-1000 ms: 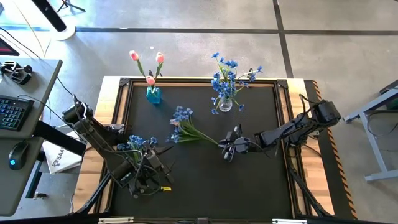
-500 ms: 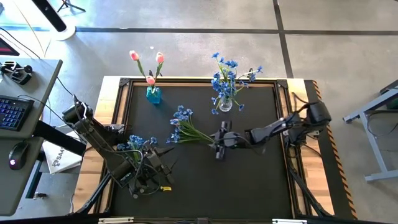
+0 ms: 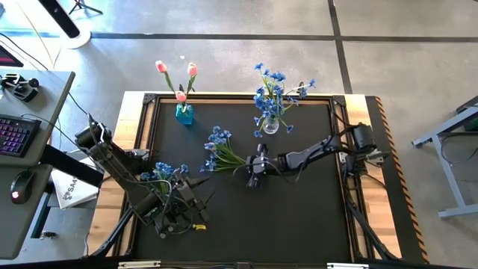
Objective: Sort flowers into vase by color
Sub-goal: Put the blue flowers into the transparent flower vase
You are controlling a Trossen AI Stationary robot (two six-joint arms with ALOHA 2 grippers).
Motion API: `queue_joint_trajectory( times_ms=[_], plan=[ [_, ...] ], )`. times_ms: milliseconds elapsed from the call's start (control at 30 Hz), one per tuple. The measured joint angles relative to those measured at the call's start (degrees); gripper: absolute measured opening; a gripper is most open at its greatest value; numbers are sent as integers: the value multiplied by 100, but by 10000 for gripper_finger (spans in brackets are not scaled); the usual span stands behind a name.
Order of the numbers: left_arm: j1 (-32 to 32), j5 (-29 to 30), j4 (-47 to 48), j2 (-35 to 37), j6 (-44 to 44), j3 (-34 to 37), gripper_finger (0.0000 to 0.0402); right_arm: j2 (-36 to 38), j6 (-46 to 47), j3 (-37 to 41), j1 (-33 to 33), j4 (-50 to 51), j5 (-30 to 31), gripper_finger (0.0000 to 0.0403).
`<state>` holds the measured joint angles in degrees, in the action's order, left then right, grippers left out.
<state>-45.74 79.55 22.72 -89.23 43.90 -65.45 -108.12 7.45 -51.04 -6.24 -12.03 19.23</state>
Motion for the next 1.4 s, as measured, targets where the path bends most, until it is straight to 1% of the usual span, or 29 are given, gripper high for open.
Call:
queue_joint_trajectory(
  times_ms=[67,133,233,300,467,533,633,733,833,933,1067,1167,1233,1300,1400],
  plan=[
    [-2,1,-9,0,2,0,181,18,2,8,-14,-3,4,25],
    [-4,0,-13,0,41,0,181,24,-29,8,-45,-30,-22,9],
    [-4,2,-13,0,44,0,181,90,0,14,-83,17,-36,10],
    [-6,0,-10,0,44,0,181,270,6,14,-141,94,-37,6],
    [-6,2,-2,0,-82,0,181,1082,75,14,-473,732,93,5],
    [-6,2,-1,0,-96,0,181,1421,149,14,-649,1107,339,3],
    [-6,2,9,0,-97,0,181,1921,353,92,-963,1652,938,3],
    [-9,-23,13,-19,-104,0,181,2527,854,625,-1250,1811,1445,3],
    [-9,-71,40,-36,-105,0,181,3183,1855,1432,-1389,1904,1619,3],
    [-9,-105,39,-64,-104,2,181,3693,3086,2126,-1549,2038,1579,3],
    [-2,-100,-6,-83,-58,2,181,3947,4046,2678,-1700,2056,1560,3],
    [11,-69,-31,-151,-31,2,181,3945,4167,2824,-1640,2068,1278,8],
    [44,-52,-38,-208,45,2,181,3945,4161,2865,-1553,2098,1214,20],
    [76,-57,-37,-280,93,2,181,3945,4056,2867,-1391,2129,1128,41],
    [116,-68,-37,-338,149,2,181,3945,3810,2867,-1060,2138,623,89]
  ],
)
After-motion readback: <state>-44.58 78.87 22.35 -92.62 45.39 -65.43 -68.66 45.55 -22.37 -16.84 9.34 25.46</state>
